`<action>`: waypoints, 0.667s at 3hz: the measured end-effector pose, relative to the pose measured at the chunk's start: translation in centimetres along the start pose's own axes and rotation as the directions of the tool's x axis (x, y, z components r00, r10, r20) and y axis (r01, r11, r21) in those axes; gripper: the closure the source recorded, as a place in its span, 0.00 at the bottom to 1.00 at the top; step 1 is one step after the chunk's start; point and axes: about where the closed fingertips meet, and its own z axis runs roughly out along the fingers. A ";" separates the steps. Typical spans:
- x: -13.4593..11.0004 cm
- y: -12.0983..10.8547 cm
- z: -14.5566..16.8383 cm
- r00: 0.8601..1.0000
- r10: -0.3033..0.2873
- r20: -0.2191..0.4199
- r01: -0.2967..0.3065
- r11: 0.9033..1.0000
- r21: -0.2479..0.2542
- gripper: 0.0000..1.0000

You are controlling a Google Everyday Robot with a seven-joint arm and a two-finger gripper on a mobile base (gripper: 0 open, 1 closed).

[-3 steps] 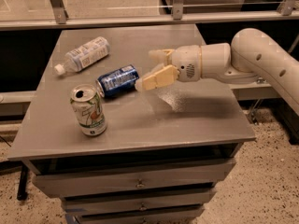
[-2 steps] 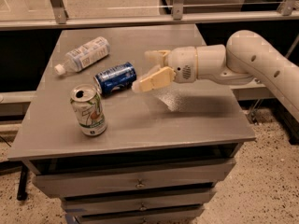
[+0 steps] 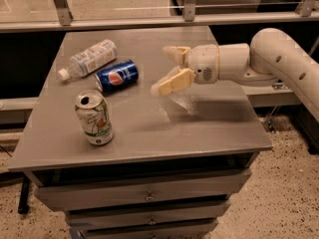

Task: Knock pepsi can over

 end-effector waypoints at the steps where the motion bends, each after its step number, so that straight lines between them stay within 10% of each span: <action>1: -0.1 -1.7 -2.3 0.998 -0.063 -0.020 0.064 0.997 0.038 0.00; 2: 0.3 -3.3 -4.9 0.994 -0.083 -0.071 0.089 0.992 0.086 0.00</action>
Offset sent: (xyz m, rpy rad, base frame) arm 0.0423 -0.1005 0.0042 -0.1630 -0.1082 -0.1489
